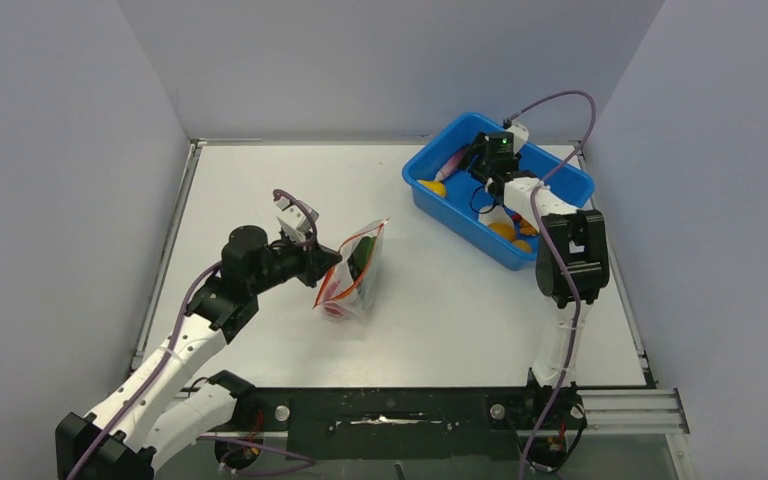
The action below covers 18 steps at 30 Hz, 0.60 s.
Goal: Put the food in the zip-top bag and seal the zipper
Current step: Pick up the fake vegetable from the bin.
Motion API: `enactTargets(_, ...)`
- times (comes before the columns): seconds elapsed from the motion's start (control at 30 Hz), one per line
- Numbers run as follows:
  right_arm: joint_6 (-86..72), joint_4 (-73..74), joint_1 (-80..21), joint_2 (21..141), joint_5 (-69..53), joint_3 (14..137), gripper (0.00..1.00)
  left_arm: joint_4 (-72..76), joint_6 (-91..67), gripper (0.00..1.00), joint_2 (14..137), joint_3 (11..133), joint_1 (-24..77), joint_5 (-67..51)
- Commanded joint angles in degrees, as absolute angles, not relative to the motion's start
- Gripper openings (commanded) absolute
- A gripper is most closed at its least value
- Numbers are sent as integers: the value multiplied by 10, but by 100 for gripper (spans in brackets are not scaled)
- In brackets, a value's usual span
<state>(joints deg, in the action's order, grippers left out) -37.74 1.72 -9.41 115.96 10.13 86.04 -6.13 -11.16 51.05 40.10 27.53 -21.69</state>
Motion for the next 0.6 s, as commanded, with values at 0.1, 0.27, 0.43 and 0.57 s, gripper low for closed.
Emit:
enactTargets(0.1, -408, -65, -75, 1204, 79, 931, 65, -18, -109, 0, 490, 400, 270, -232)
enactTargets(0.27, -447, -117, -63, 1231, 57, 923, 61, -15, -114, 0, 497, 401, 270, -240)
enactTargets(0.43, -481, -114, -62, 1275, 41, 964, 64, -16, -112, 0, 498, 401, 268, -236)
enactTargets(0.57, -493, -88, -61, 1311, 35, 1011, 67, -16, -111, 0, 493, 399, 267, -232)
